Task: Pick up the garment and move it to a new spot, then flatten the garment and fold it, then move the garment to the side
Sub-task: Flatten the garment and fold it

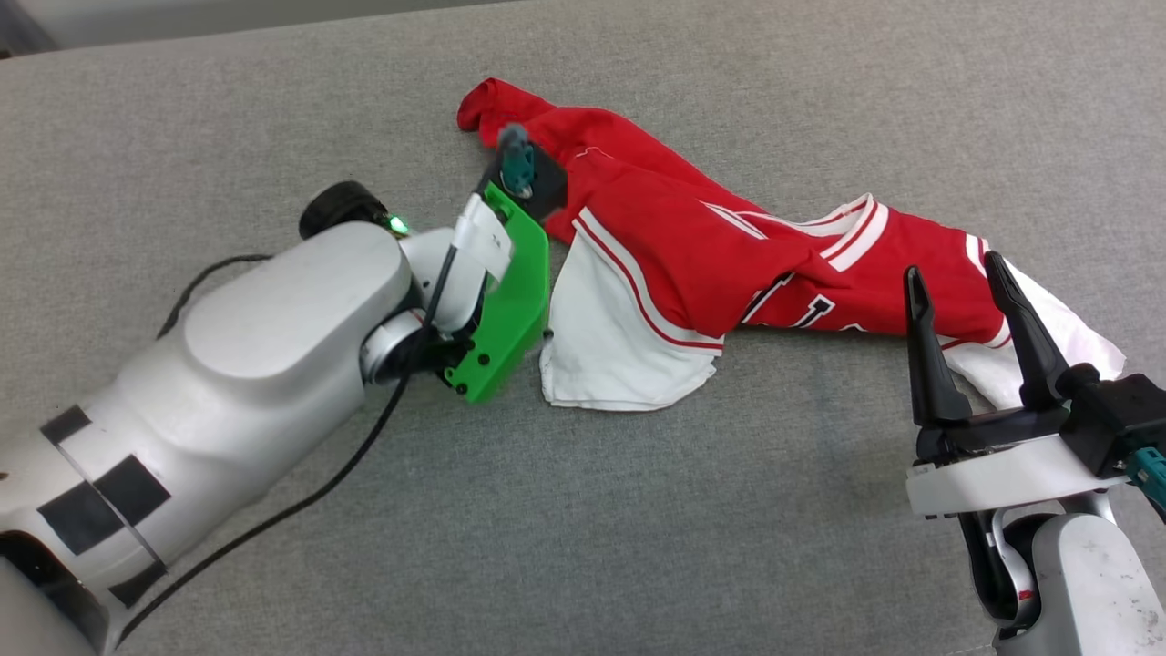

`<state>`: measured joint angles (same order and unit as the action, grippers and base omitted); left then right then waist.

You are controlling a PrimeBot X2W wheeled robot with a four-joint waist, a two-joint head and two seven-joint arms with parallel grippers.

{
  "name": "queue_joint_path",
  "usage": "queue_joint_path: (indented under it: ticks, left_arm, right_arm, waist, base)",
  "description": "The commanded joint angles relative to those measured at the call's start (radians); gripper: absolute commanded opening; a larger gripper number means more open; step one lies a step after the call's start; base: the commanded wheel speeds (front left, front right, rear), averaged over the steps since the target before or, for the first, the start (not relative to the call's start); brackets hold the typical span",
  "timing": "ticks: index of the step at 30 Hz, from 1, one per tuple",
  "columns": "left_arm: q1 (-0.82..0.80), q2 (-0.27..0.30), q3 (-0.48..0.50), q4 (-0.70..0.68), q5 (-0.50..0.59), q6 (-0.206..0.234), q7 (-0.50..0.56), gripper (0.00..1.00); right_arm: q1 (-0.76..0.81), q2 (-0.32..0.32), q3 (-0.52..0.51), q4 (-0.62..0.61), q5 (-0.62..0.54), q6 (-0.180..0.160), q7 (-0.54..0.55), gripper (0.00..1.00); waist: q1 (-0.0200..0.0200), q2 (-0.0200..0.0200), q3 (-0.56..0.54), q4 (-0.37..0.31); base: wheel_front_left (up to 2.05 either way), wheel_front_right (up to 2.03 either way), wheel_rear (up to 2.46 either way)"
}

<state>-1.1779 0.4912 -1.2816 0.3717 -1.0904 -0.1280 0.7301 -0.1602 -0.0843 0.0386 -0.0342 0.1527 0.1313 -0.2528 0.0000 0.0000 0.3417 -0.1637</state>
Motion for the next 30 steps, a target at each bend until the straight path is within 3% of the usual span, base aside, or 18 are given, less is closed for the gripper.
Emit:
queue_joint_path:
  ticks: [1, 10, 17, 19, 20, 25, 30]
  left_arm:
    - [0.026, -0.011, 0.001, -0.006, 0.007, -0.003, 0.01, 1.0]
    - [0.086, -0.055, 0.001, -0.007, 0.079, -0.003, 0.075, 1.0]
    - [0.153, -0.039, 0.001, 0.001, 0.156, -0.003, 0.101, 1.0]
    - [0.149, -0.038, 0.001, 0.005, 0.151, -0.003, 0.058, 0.11]
    - [0.145, -0.04, 0.001, 0.007, 0.142, -0.003, 0.038, 0.0]
    - [0.112, -0.025, 0.001, -0.022, 0.139, -0.003, -0.065, 0.0]
    - [0.109, 0.04, 0.002, -0.099, 0.098, -0.003, -0.206, 0.0]
  right_arm:
    - [0.001, -0.002, 0.001, 0.004, 0.004, -0.001, -0.009, 1.0]
    - [-0.019, 0.005, 0.016, 0.014, 0.007, -0.001, -0.009, 1.0]
    - [-0.033, 0.014, 0.017, 0.024, 0.011, -0.001, -0.009, 1.0]
    - [-0.035, 0.016, 0.013, 0.024, 0.011, -0.001, -0.009, 1.0]
    - [-0.034, 0.017, 0.01, 0.024, 0.01, -0.001, -0.009, 1.0]
    - [-0.03, 0.02, 0.001, 0.03, 0.004, -0.001, -0.009, 1.0]
    - [-0.006, 0.02, -0.01, 0.038, -0.002, -0.001, -0.009, 1.0]
  waist:
    - [0.0, 0.0, 0.008, -0.006]
    - [0.0, 0.0, 0.043, -0.034]
    - [0.0, 0.0, 0.071, -0.054]
    - [0.0, 0.0, 0.074, -0.053]
    - [0.0, 0.0, 0.073, -0.052]
    - [0.0, 0.0, 0.051, -0.035]
    - [0.0, 0.0, 0.003, -0.013]
  base:
    - [0.0, 0.0, 0.0]
    - [0.0, 0.0, 0.0]
    - [0.0, 0.0, 0.0]
    - [0.0, 0.0, 0.0]
    - [0.0, 0.0, 0.0]
    - [0.0, 0.0, 0.0]
    - [0.0, 0.0, 0.0]
